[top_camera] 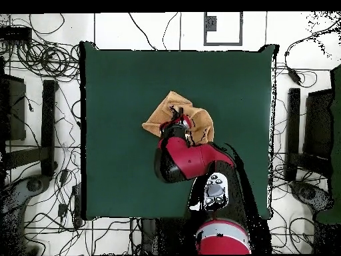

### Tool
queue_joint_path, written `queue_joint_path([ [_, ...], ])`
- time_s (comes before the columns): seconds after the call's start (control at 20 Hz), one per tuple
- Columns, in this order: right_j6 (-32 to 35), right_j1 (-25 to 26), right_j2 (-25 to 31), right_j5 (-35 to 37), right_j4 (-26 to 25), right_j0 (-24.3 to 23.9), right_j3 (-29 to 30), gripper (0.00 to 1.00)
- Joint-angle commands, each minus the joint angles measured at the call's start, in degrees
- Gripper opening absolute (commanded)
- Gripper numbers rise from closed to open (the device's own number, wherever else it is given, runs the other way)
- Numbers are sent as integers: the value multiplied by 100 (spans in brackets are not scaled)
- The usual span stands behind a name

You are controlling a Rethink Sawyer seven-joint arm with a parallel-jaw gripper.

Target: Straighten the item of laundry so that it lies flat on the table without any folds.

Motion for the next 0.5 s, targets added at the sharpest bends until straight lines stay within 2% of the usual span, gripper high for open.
queue_joint_path([
  [0.05,559,401,276,962,11,-382,-88,0],
  [0.4,427,237,902,1303,-133,-1144,-117,0],
  [0.5,277,49,1112,1512,-201,-1381,-64,0],
])
